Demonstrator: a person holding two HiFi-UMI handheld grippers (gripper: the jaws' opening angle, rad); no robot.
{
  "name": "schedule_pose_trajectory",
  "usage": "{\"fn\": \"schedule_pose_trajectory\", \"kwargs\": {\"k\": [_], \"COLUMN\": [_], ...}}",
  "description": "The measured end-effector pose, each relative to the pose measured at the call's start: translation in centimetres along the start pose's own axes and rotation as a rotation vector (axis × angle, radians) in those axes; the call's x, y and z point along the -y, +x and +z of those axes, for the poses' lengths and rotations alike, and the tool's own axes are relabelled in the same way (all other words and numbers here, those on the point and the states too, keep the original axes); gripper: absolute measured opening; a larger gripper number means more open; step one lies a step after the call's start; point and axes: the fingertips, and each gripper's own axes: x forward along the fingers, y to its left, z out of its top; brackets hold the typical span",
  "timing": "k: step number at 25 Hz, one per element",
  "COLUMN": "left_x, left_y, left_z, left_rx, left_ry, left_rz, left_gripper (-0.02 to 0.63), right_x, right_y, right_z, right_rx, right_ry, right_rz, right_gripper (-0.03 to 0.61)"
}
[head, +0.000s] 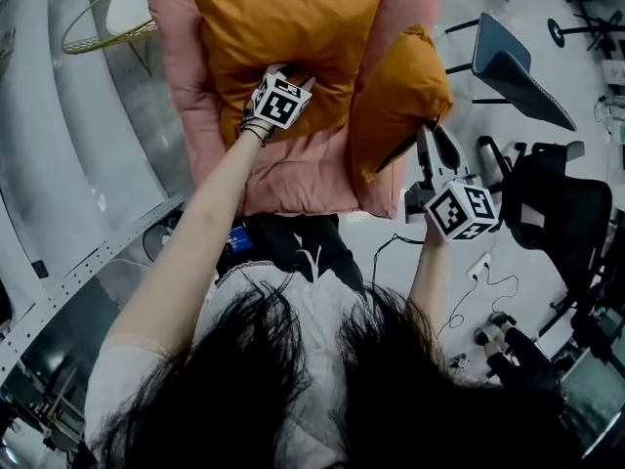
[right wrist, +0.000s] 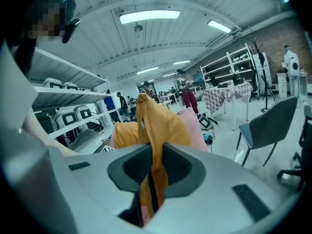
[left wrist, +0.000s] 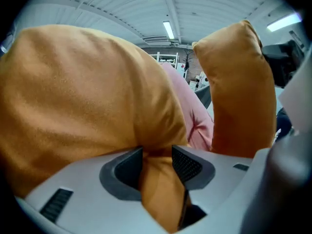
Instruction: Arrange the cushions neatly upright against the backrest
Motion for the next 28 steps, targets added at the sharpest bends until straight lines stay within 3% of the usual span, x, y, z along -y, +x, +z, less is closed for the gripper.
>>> {"fn": "schedule_pose_trajectory", "kwargs": {"k": [5,9,15,17,19,22,24,28], "left_x": [0.7,2.8,2.9,3.2,4.5,7.8,10.5,14.6], "left_y": [-0.5,-3.4,-11.1,-14.6,-18.1,-22.0,-23.3,-22.9], "left_z": [-0.2,-0.5,-2.0,-2.3,-2.0,-0.3,0.8,-1.3], "left_rx": [0.026,0.038,0.156,0.198,0.24,0.288,0.295,0.166], "left_ry": [0.044,0.08,-0.053,-0.061,-0.007,0.163,0.278,0.469], "left_rz": [-0.072,-0.148,-0.158,-0.155,-0.161,-0.198,-0.254,-0.403], "left_gripper": [0.198,0.199,0.199,0.199,0.199,0.204,0.241,0.341], "right_x": [-1.1,-2.6,-5.9,-7.0,-7.9,-9.3,-10.2,-12.3], "right_y": [-0.8,-1.2,-1.3,-1.0,-0.6,-0.1,0.0,-0.2], "right_z": [-2.5,-4.3,-7.8,-9.3,-10.9,-13.9,-16.0,-20.1], "right_rx": [-0.05,-0.112,-0.266,-0.326,-0.392,-0.499,-0.573,-0.713], "right_ry": [-0.013,-0.047,-0.164,-0.195,-0.224,-0.274,-0.309,-0.392], "right_rz": [0.034,0.142,0.33,0.383,0.436,0.525,0.593,0.764], "right_gripper": [0.074,0.074,0.074,0.074,0.074,0.074,0.074,0.074]}}
